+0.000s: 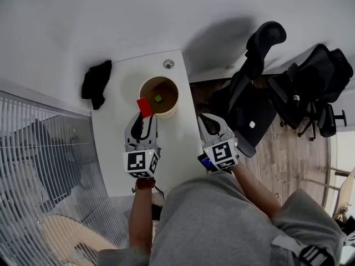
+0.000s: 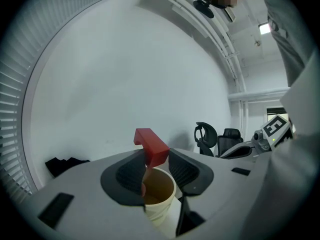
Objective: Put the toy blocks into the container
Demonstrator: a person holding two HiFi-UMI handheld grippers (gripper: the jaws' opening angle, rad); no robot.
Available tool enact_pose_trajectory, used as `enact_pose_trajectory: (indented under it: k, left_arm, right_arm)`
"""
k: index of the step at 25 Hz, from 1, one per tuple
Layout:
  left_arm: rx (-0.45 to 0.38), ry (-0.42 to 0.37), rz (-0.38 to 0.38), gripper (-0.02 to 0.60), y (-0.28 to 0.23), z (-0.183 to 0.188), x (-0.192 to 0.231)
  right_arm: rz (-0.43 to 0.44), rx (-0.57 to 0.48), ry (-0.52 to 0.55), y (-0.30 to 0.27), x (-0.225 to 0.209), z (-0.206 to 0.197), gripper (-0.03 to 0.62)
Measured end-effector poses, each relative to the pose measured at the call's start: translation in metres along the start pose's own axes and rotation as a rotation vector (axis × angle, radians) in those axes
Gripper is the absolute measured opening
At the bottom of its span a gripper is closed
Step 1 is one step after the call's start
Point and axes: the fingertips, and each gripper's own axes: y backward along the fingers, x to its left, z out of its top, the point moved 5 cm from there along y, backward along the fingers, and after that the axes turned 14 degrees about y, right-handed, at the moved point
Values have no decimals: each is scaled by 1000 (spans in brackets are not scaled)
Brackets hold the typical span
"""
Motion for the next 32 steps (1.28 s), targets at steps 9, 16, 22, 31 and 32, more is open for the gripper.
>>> enact_pose_trajectory:
  k: [9, 16, 22, 31, 32]
  left_arm:
    - [12, 13, -25, 147, -22, 1, -9]
    - [47, 36, -22, 147, -36, -9, -5]
    - [70, 52, -20, 147, -44, -16, -2]
    - [96, 62, -10, 147, -50, -25, 3]
    - [101, 64, -11, 147, -50, -27, 3]
  right_arm:
    - [-12, 13, -15, 4, -9, -4, 12]
    - [-30, 17, -18, 4, -16, -6, 11]
    - [-43, 23, -18, 3, -22, -9, 11]
    - [-47, 34, -22, 4, -22, -13, 11]
    - [-47, 35, -22, 4, -22, -13, 11]
